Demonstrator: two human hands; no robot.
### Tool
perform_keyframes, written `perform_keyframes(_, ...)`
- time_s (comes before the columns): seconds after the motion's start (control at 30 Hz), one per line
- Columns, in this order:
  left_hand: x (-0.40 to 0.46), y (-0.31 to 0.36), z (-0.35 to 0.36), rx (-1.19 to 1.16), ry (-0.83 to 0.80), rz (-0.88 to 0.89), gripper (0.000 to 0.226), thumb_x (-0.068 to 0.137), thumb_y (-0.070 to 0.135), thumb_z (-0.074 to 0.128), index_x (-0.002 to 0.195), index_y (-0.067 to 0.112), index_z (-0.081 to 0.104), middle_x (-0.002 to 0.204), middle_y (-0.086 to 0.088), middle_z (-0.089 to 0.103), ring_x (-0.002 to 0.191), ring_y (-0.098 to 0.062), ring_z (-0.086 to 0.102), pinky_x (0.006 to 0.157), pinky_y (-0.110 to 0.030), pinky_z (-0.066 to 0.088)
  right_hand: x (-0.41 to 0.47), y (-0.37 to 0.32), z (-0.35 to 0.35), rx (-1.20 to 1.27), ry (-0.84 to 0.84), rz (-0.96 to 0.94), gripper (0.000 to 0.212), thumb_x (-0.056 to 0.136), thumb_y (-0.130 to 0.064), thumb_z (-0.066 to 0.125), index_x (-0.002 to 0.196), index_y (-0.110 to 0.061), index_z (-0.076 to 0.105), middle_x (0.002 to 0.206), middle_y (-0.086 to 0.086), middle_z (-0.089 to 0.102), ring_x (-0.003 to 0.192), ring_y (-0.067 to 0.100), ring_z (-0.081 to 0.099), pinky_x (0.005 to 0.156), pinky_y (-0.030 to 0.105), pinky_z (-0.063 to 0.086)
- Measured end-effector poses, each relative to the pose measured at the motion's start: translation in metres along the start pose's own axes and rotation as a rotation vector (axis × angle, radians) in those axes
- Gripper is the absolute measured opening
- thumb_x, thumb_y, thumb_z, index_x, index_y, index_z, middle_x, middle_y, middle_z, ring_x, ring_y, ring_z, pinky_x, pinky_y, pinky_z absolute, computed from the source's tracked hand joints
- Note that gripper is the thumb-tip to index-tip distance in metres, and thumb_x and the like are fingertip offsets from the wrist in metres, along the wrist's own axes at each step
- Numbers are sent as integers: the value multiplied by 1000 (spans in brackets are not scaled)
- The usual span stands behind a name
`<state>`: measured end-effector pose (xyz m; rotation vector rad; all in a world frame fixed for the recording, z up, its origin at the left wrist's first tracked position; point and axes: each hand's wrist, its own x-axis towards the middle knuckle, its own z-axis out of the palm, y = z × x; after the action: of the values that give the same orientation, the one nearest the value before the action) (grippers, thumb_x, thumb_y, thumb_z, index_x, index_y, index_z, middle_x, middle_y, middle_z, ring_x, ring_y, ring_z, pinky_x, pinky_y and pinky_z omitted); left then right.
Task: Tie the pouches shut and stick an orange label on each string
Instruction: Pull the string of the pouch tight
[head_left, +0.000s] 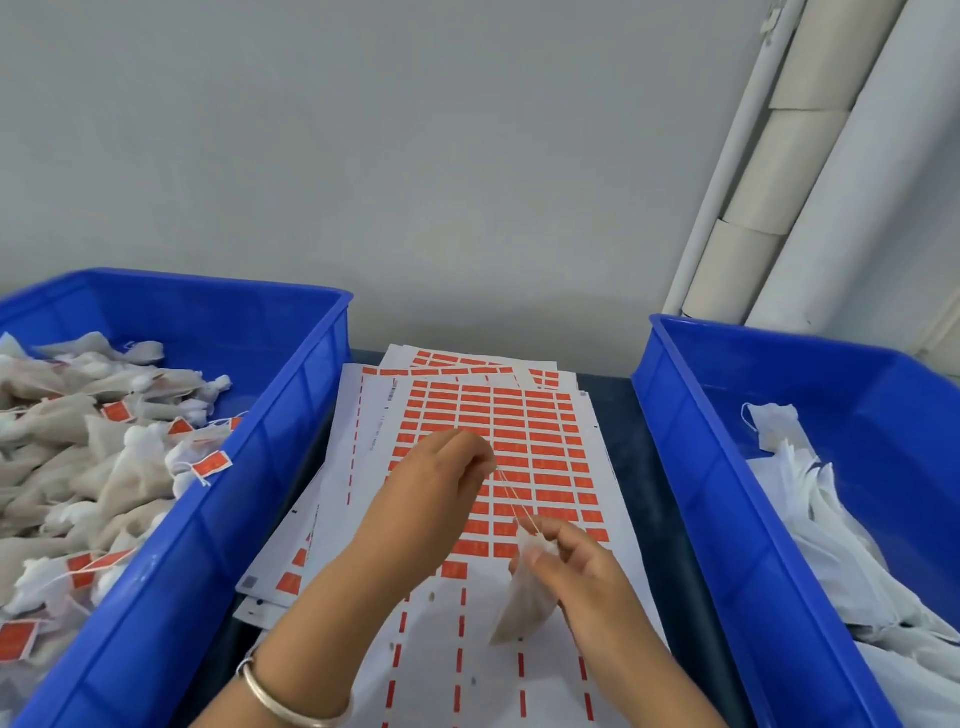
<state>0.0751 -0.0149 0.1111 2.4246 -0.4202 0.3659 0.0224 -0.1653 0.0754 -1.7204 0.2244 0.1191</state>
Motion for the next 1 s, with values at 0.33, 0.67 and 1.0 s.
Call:
perform_keyframes(0.33, -15, -28, -20, -12, 146, -28, 8, 92, 37, 45, 99, 40, 42, 96, 24, 40, 80, 2, 47, 71, -2, 30, 6, -1, 26, -356, -12, -95, 13, 89, -40, 61, 82, -30, 65, 79, -37, 63, 80, -15, 59, 52, 2, 38)
perform_keyframes(0.67, -56, -43, 3, -25, -106, -294, 3, 90, 41, 54, 94, 40, 54, 75, 26, 48, 68, 2, 53, 59, -4, 35, 0, -2, 18, 692, -115, 44, 26, 69, -24, 71, 92, -10, 74, 87, 11, 71, 78, 21, 66, 74, 37, 58)
perform_keyframes(1.0, -77, -14, -18, -92, -207, 150, 8, 91, 38, 52, 87, 44, 50, 80, 32, 42, 84, 12, 45, 69, -1, 37, -25, 11, 20, -245, -136, -196, 8, 90, -37, 59, 91, -43, 64, 91, -30, 65, 92, -1, 61, 75, 10, 47)
